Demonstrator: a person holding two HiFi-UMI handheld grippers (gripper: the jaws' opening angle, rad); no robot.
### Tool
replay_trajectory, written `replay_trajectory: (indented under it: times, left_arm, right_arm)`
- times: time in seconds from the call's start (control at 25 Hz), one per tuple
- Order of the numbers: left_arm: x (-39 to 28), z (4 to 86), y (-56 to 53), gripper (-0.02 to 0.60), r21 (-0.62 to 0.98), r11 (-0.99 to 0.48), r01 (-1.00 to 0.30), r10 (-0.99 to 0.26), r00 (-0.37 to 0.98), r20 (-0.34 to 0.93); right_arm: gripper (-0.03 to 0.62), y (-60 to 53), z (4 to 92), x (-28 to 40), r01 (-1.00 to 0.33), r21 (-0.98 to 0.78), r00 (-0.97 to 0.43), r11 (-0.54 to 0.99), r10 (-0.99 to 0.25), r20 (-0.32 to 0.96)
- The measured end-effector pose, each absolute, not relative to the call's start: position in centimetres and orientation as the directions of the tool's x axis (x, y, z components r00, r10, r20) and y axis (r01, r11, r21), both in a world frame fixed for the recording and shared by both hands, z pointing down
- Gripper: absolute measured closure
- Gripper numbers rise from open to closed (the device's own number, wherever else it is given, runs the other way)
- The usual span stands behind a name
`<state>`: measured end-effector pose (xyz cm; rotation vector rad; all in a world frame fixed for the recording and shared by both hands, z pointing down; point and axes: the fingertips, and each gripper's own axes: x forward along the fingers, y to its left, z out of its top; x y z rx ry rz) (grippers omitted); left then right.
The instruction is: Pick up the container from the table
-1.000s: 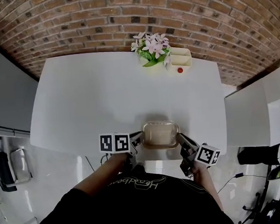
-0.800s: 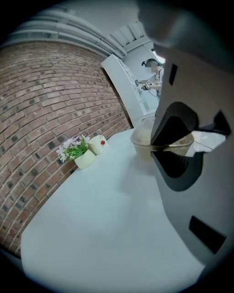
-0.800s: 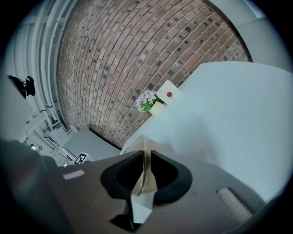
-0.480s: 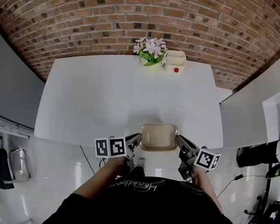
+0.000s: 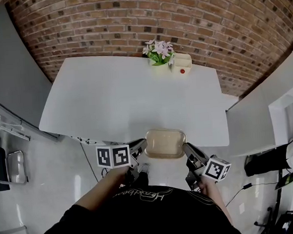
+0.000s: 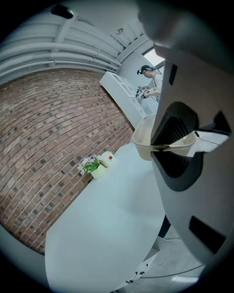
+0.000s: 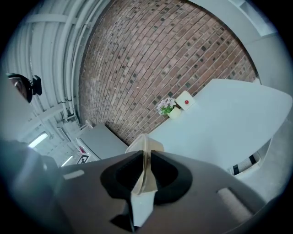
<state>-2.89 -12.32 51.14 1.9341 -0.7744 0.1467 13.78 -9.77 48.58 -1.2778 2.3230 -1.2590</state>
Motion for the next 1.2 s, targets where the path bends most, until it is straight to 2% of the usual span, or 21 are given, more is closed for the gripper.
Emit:
replay_trajectory:
  times: [0.76,1.2]
  left_arm:
    - [-3.3,45.6,-2.2,0.534,0.729,-0.410,-0.548,-0.520,0.797,0.306]
    - [-3.3,44.1,0.7,0.534,0.717,-0.423,-0.554,-0.554,0.784,0.279]
  right_arm:
    - [0.539,1.2,43.4,13.5,-0.581,-0.731,-0.589,0.358,-0.804,0.075]
    - [0.539,4.3,42.4,13.6,-0.577,-0.716,-0.592,0.393,-0.806,0.034]
